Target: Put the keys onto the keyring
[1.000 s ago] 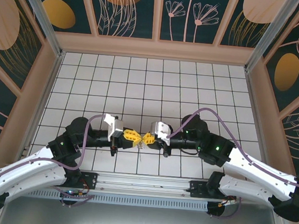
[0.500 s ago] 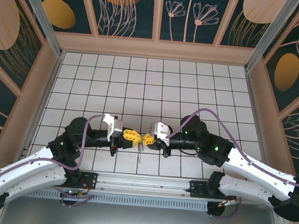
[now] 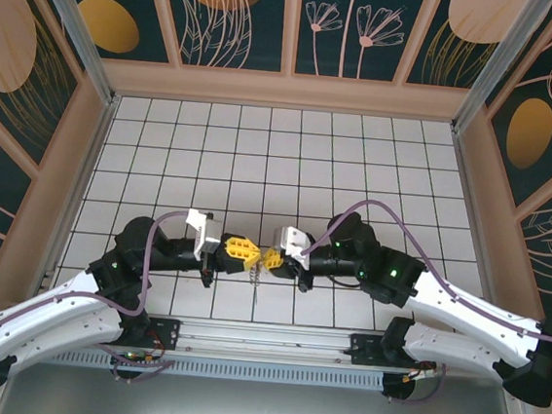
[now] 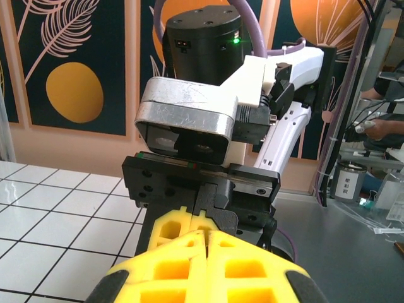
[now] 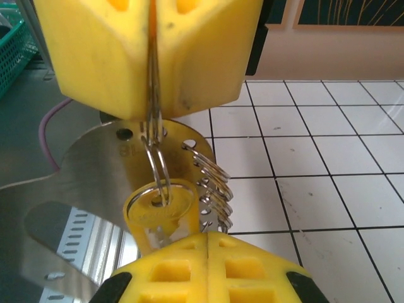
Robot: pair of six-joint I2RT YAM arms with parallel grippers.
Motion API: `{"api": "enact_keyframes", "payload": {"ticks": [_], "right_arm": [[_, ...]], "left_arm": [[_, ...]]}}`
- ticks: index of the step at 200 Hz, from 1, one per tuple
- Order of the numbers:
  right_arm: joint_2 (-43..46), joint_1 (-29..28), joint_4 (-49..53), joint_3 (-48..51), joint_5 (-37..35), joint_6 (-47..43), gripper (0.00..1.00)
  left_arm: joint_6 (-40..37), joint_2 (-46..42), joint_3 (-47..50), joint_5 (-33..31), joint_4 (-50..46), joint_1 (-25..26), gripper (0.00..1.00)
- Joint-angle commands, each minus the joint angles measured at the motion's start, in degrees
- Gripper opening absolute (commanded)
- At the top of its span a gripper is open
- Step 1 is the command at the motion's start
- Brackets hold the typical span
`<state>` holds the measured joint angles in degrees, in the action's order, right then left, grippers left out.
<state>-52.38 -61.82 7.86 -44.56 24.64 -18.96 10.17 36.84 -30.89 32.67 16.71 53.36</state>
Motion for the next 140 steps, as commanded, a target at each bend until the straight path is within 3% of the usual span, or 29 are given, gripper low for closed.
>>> {"api": "enact_keyframes", "payload": {"ticks": [1, 35, 82, 140], "right_arm": [[5.4, 0.4, -4.5, 3.5, -1.5, 1.7, 0.11], [13.0, 0.4, -7.8, 7.7, 1.3, 3.4, 0.28], [11.4, 0.2, -8.7, 5.9, 7.1, 1.2, 0.44], [8.2, 0.1, -10.1, 4.2, 10.8, -1.0, 0.46]], "left_arm": [[0.8, -1.4, 0.0, 2.0, 3.4, 0.1, 0.0], [0.3, -1.4, -0.3, 4.5, 2.2, 0.1, 0.0], [0.2, -0.1, -1.4, 7.8, 1.5, 0.1, 0.0], [0.4, 0.3, -1.5, 9.1, 1.2, 0.0, 0.0]]}}
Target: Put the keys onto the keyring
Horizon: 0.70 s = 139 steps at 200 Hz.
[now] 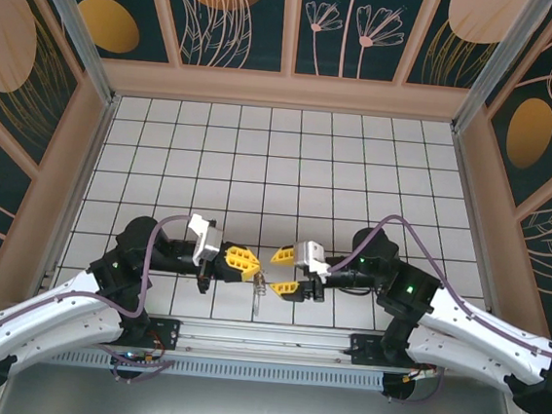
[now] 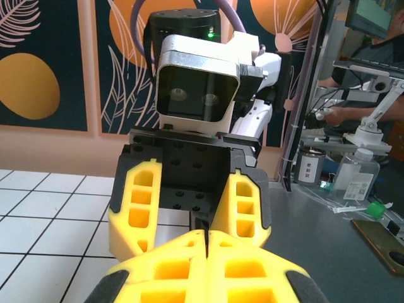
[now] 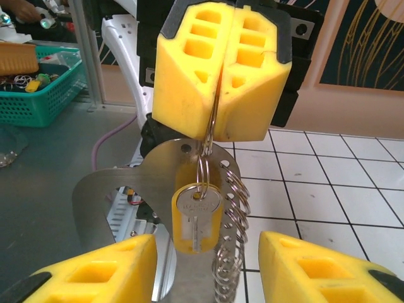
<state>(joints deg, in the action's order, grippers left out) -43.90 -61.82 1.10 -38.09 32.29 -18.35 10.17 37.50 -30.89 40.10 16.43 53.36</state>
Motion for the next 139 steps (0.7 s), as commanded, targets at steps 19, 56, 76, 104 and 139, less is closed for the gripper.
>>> {"api": "enact_keyframes", "payload": {"ticks": [19, 56, 76, 104, 139], "right_arm": [[-0.3, 0.1, -3.8, -2.3, 4.2, -1.6, 0.44], [-1.0, 0.1, -4.6, -3.1, 4.6, -1.9, 0.4], [-2.0, 0.1, -5.3, -3.6, 5.2, -1.9, 0.37], [-3.0, 0.1, -6.2, -3.9, 5.4, -2.5, 0.33], [-4.2, 0.2, -6.6, -4.1, 5.1, -2.5, 0.3]], "left_arm": [[0.5, -0.2, -1.5, 1.9, 1.4, 0.0, 0.0], [0.4, 0.3, -1.7, 2.2, 1.3, 0.0, 0.0], [0.4, 0.4, -1.8, 2.2, 1.4, 0.0, 0.0], [0.5, 0.3, -1.7, 2.4, 1.3, 0.0, 0.0], [0.4, 0.1, -1.4, 2.4, 1.2, 0.1, 0.0]]}}
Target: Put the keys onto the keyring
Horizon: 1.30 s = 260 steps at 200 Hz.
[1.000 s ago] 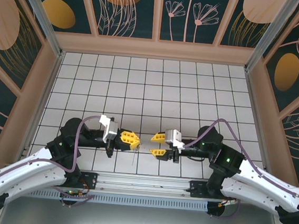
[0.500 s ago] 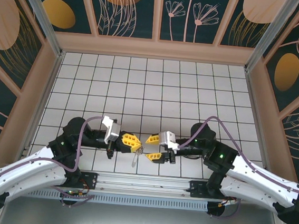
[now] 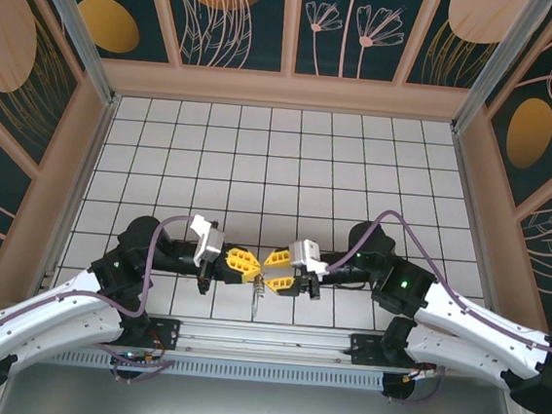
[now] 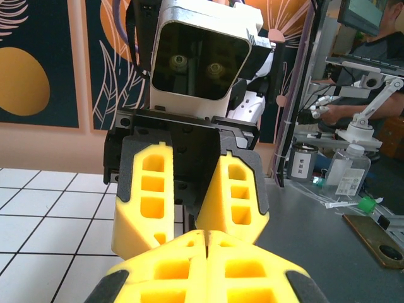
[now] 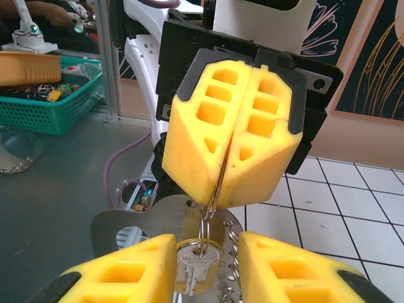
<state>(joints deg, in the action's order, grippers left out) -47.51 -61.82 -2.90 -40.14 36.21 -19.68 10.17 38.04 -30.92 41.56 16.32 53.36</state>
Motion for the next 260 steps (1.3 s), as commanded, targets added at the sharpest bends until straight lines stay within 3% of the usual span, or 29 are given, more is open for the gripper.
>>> {"api": "enact_keyframes", "payload": {"ticks": [1, 26, 79, 260], "right_arm": [[-0.6, 0.2, -2.6, -2.0, 1.3, -1.1, 0.3], [-1.3, 0.2, -3.1, -2.2, 1.6, -1.1, 0.26], [-1.8, 0.2, -3.3, -2.1, 1.2, -0.9, 0.0], [-2.6, 4.1, -4.3, -2.3, 5.0, 3.9, 0.0]], "left_arm": [[0.4, -0.5, -1.4, 1.0, 1.3, 0.1, 0.0], [0.3, -0.3, -1.2, 1.1, 1.3, 0.1, 0.0], [0.1, -0.8, -1.1, 1.2, 1.0, 0.0, 0.0], [-0.6, -3.4, -0.9, 1.3, -0.5, 0.0, 0.0]]}}
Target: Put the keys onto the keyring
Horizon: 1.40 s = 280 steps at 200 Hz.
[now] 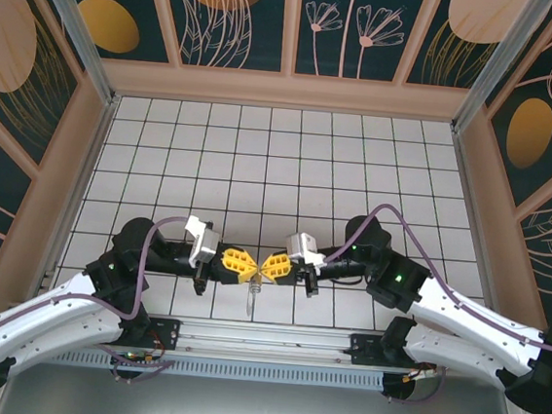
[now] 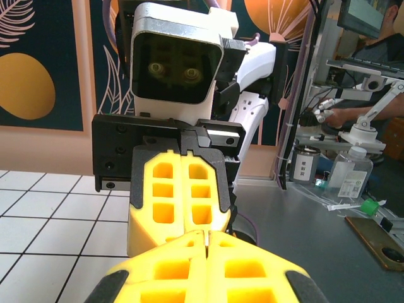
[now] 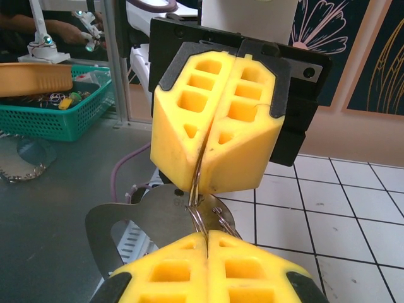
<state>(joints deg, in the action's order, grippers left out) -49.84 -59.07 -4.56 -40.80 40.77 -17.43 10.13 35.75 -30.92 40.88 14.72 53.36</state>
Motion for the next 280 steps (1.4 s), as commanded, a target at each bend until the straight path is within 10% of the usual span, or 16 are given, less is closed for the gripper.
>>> {"api": "enact_keyframes", "payload": {"ticks": [1, 50, 85, 280], "right_arm": [[-0.3, 1.3, -2.7, -1.7, 0.5, 1.6, 0.0], [-1.4, 1.2, -3.4, -2.3, 1.6, 1.8, 0.0], [1.3, 0.4, -1.6, -1.2, -1.1, -0.5, 0.28], [0.8, -3.5, 4.3, -4.6, -2.3, -3.8, 0.34]], "left_arm": [[-0.6, -1.1, -0.8, 2.1, 1.1, 0.1, 0.0], [-0.5, -0.8, -0.6, 2.1, 2.0, 0.0, 0.0], [-0.7, -1.1, -0.7, 2.0, 1.0, 0.1, 0.0], [-1.6, -1.0, -1.6, 1.4, -0.8, 0.0, 0.0]]}}
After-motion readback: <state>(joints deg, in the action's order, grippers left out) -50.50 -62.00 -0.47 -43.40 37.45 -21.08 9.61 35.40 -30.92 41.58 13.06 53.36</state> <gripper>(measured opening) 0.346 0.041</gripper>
